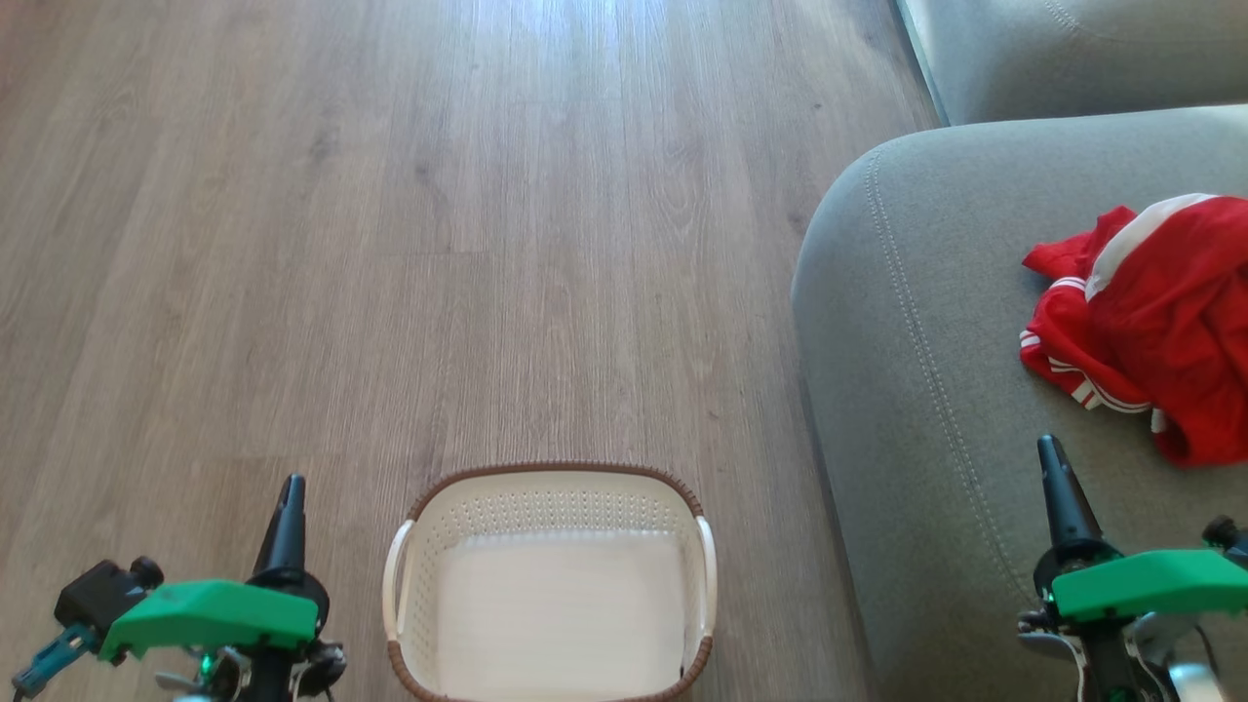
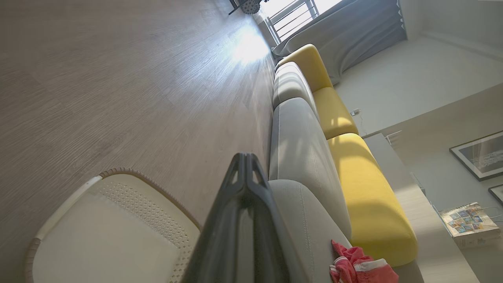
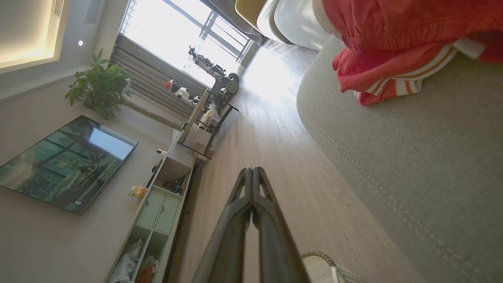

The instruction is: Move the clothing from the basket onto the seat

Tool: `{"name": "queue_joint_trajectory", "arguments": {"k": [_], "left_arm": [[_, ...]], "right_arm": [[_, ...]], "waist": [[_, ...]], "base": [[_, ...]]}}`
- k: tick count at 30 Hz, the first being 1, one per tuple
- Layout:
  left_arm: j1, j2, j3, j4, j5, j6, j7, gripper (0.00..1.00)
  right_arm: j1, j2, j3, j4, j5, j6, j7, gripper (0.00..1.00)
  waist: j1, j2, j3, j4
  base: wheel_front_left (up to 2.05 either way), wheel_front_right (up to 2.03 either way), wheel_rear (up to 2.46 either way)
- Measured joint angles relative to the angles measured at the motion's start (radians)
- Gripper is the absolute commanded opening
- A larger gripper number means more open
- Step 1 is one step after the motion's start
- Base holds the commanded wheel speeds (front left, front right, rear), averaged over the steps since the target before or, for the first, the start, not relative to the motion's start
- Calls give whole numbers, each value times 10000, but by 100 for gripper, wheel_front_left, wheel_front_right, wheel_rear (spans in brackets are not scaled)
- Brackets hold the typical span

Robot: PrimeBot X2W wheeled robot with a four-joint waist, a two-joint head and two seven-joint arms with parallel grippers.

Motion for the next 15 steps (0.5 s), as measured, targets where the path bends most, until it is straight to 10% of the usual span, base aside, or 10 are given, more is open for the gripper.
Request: {"name": "queue_joint_trajectory", "arguments": {"k": [15], "left_arm": [[-175,-111,345,21,-1444,-174,422,0]], "right_arm": [[-185,104,-180,222,1563,0,468,0]], "waist": [[0,0,27,-25]], "base": [[0,0,0]]}}
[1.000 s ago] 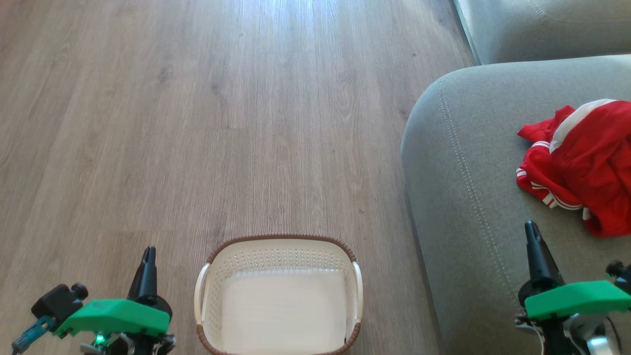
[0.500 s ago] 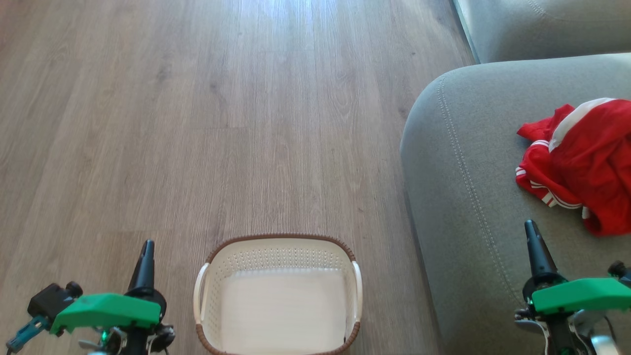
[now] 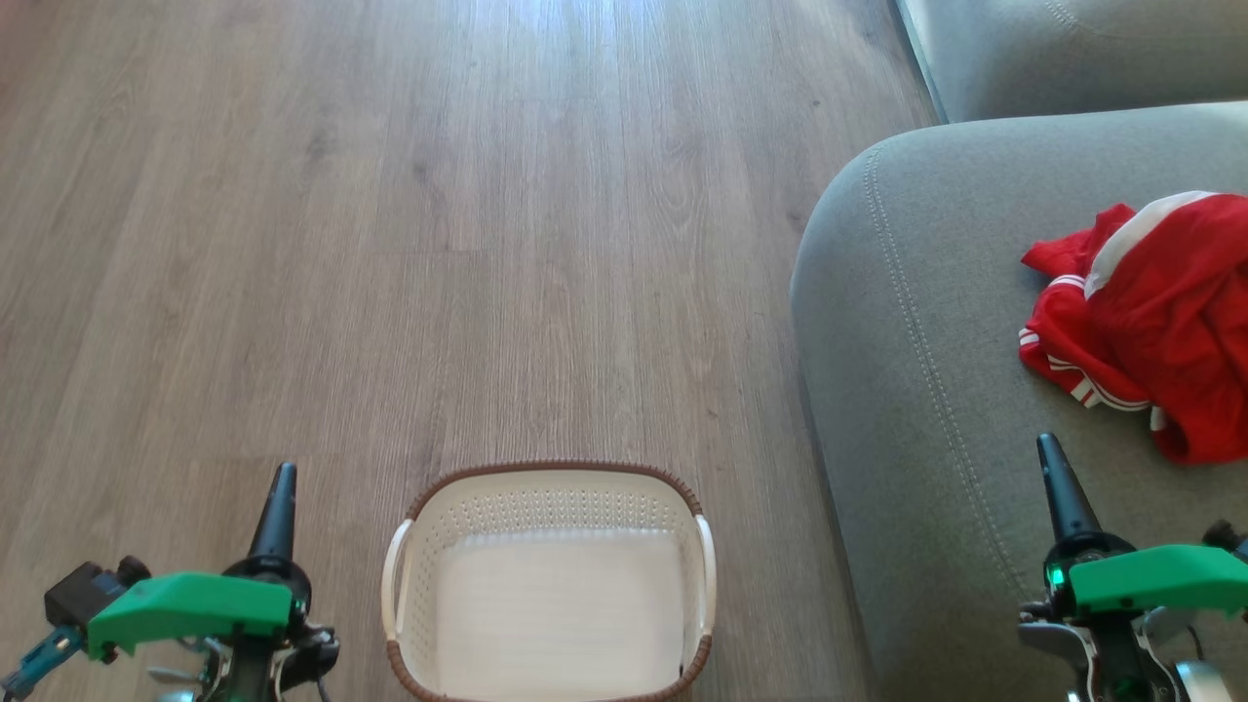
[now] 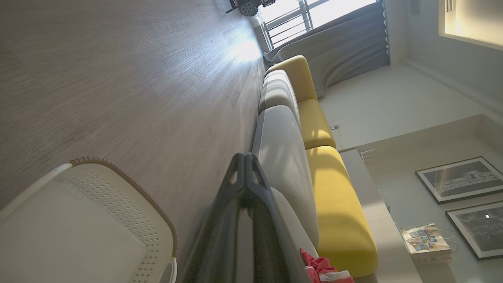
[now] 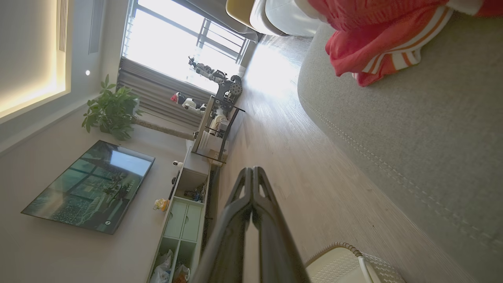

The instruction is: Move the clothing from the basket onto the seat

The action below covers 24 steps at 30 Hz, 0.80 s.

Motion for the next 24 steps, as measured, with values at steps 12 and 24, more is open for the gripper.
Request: {"name": "queue_joint_trajectory", "arguments": {"k": [12,24], "left_arm": [[-14,-136,280,25,-1068,-109,324,0],[-221,-261,577,54,-2226,-267,610,0]], "right_arm": [[-171,115,-84,109,1137,-2,313,0],[-376,142,-184,311,2383,-2,644,0]], "waist": [[0,0,19,-18],[0,0,41,-38]], "base": [[0,0,0],[0,0,0]]}}
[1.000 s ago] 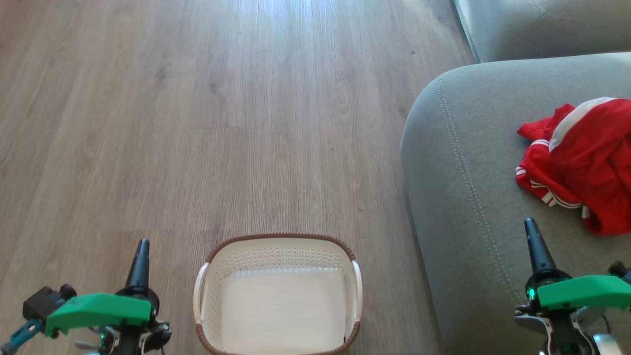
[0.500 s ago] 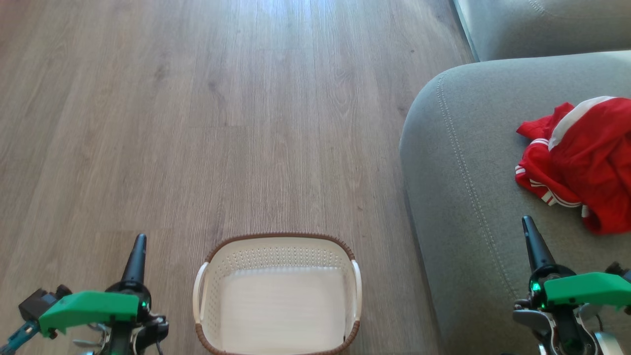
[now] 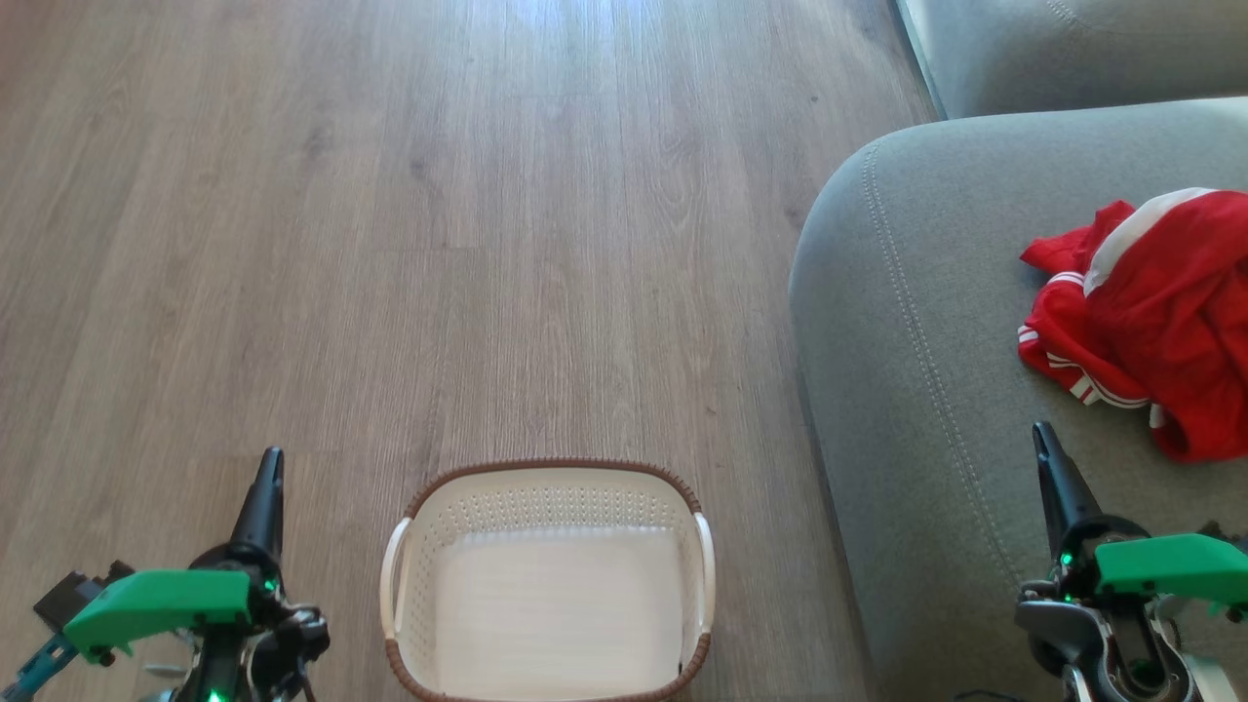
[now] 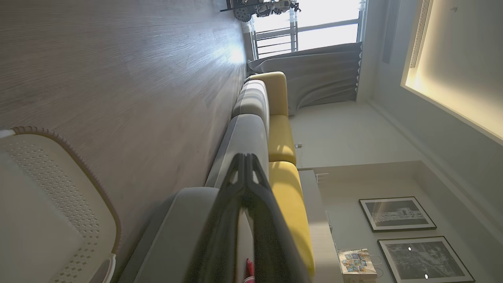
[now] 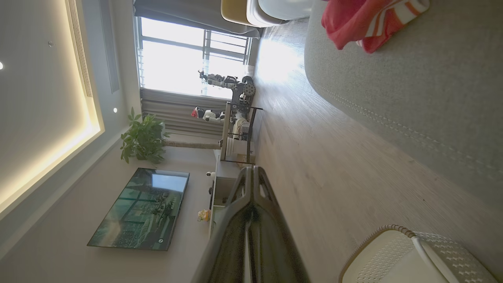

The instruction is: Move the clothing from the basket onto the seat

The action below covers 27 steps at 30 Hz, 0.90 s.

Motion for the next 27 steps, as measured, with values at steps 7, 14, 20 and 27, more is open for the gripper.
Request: {"name": "queue_joint_trajectory", "arguments": {"k": [7,14,20,27], "left_arm": [[-4,-58,167,27,-679,-86,209,0],[-112,-121,311,42,-1269,-174,343,0],[-178,-140,313,40,-1269,-174,343,0],[-178,-148,314,40,-1269,-174,343,0]], "right_arm": [[-9,33,-98,71,736,0,196,0],[-214,50,-157,171,1348,0,376,0],[-212,56,-163,188,1350,0,378,0],[-212,58,-167,188,1348,0,378,0]], "waist": [[0,0,12,-11],[0,0,21,-20],[0,0,21,-20],[0,0,21,-20]], "base": [[0,0,0],[0,0,0],[0,0,0],[0,0,0]]}}
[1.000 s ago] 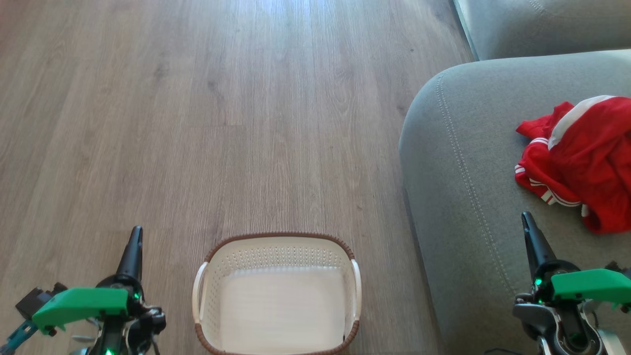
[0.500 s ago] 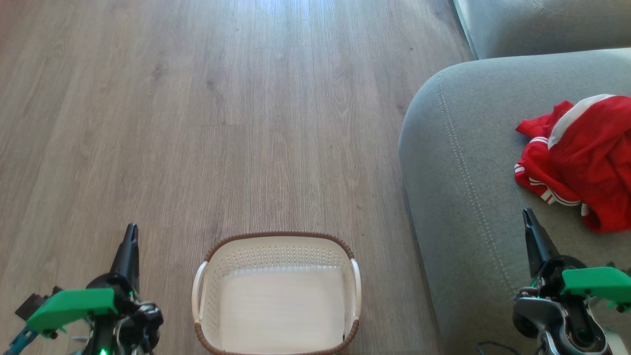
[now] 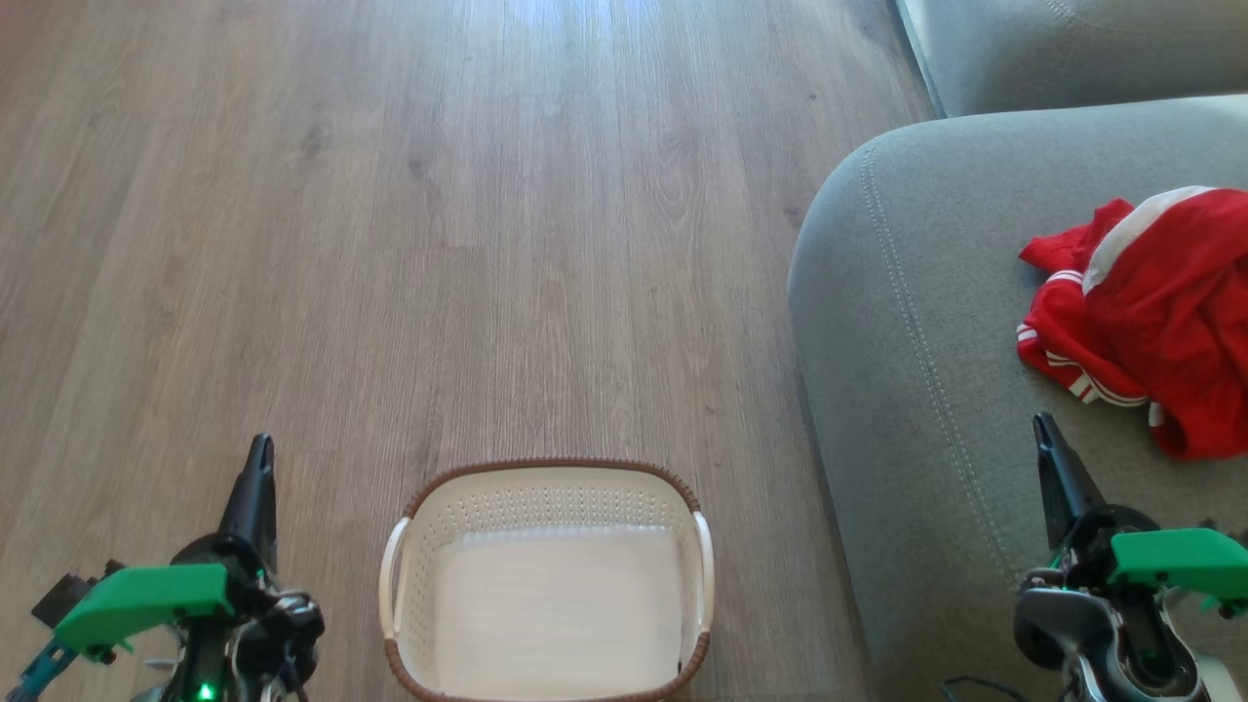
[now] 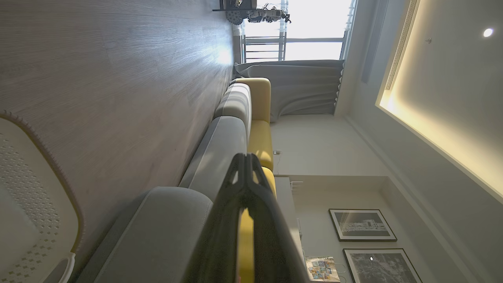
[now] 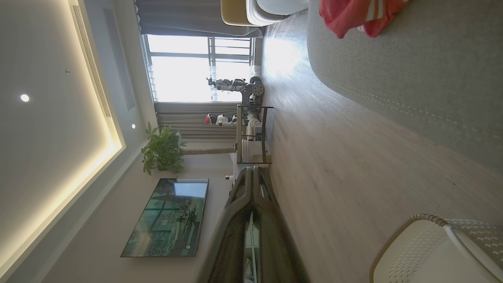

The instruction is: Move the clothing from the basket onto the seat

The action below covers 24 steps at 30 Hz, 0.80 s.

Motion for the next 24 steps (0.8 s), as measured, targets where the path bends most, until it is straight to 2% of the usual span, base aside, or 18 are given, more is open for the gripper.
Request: {"name": "queue_joint_trajectory", "arguments": {"k": [24], "left_arm": [[0,-4,0,0,0,0,0,0]], "right_arm": [[0,10,-27,0,0,0,29,0]], "waist": [[0,0,0,0]], "base": [[0,0,0]]}}
